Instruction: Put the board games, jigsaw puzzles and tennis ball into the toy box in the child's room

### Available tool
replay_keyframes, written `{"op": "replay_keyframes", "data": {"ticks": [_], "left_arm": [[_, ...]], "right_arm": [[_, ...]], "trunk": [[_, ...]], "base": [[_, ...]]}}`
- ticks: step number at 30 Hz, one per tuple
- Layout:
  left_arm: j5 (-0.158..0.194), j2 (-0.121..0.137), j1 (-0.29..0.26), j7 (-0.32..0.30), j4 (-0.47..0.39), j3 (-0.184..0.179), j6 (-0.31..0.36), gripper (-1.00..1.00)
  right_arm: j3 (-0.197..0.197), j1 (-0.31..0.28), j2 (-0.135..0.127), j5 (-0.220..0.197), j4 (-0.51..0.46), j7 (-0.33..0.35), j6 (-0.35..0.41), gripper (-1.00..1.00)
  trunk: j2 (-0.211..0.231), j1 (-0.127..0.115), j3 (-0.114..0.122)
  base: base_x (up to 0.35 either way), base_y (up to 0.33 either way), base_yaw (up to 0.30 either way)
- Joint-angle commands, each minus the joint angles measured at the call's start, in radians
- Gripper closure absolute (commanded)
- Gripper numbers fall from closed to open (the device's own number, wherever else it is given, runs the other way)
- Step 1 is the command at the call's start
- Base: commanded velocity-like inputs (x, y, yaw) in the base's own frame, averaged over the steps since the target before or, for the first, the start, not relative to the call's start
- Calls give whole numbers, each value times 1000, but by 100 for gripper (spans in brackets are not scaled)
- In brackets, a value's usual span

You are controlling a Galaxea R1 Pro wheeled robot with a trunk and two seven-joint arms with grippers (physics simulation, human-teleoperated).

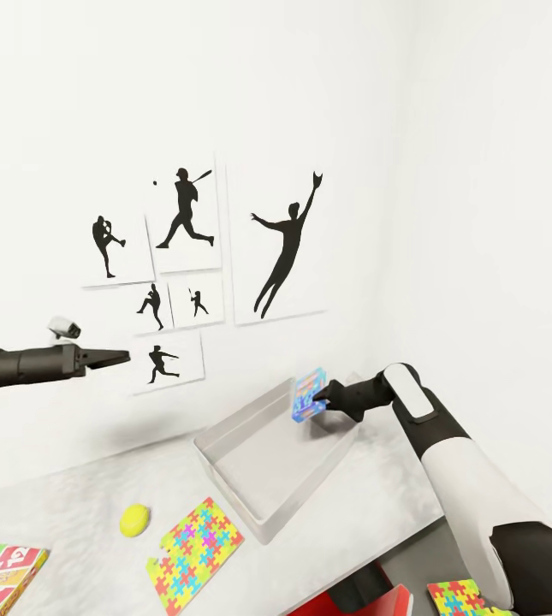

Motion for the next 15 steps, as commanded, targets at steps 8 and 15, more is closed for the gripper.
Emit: {"op": "replay_keyframes", "data": {"ticks": [8,15], "left_arm": [[-3,-6,-16,-4,8,-10,10,-100],[-5,-7,-17,-4,9,-12,10,-100]], "right_arm": [[7,0,0,-11,52,-9,0,100],[9,1,-2,-12,53,-9,0,100]], "trunk": [[-2,1,-2],[-2,1,-2]], "base": [[0,0,0],[0,0,0]]}}
